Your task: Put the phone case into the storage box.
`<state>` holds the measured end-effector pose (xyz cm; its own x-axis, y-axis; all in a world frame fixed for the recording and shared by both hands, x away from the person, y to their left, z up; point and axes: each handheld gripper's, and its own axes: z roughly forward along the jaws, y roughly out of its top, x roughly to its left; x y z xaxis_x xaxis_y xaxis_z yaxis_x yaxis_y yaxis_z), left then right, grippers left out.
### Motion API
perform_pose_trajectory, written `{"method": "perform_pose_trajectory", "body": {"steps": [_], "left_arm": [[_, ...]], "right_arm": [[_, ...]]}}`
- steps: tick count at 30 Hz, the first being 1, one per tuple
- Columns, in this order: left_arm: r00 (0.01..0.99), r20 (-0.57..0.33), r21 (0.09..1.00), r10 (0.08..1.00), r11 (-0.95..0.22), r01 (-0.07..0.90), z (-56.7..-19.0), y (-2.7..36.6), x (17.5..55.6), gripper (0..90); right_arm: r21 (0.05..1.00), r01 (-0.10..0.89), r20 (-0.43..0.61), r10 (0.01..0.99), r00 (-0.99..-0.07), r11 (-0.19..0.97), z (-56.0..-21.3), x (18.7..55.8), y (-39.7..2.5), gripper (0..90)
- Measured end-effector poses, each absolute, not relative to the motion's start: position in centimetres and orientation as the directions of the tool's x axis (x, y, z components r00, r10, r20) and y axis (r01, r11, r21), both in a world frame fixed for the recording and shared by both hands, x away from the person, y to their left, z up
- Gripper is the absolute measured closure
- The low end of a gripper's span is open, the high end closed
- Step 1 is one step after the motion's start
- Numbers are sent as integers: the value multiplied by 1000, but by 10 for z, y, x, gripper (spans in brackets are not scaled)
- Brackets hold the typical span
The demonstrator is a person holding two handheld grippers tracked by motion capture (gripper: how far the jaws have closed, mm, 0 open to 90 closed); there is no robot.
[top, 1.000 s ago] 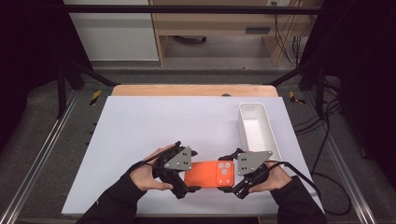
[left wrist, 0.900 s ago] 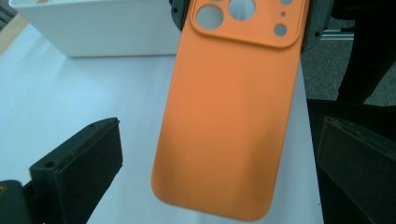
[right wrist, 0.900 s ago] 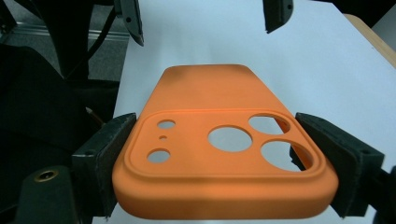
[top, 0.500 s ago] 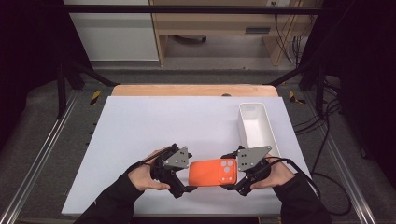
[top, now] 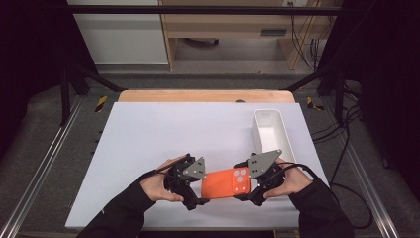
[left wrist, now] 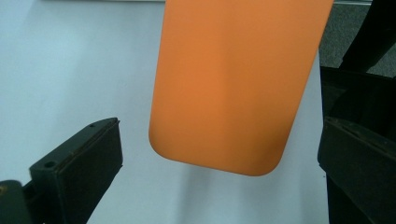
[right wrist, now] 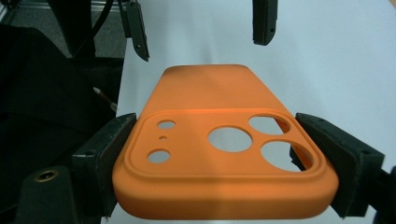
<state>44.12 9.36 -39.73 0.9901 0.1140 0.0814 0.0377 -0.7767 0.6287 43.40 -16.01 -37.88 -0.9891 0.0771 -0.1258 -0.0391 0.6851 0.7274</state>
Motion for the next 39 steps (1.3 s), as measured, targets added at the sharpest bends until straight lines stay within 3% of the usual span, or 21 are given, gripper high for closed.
{"method": "perform_pose_trajectory", "body": {"steps": [17,39], "left_arm": [[992,109,543,62,-840,-7,-392,73,438,0],[994,110,439,22,-898,-29,-400,49,444,0]], "right_arm": [[676,-17,-81,52,-995,737,-373,434,-150,164],[626,-22,-95,49,-994,780,-370,437,-138,164]]}}
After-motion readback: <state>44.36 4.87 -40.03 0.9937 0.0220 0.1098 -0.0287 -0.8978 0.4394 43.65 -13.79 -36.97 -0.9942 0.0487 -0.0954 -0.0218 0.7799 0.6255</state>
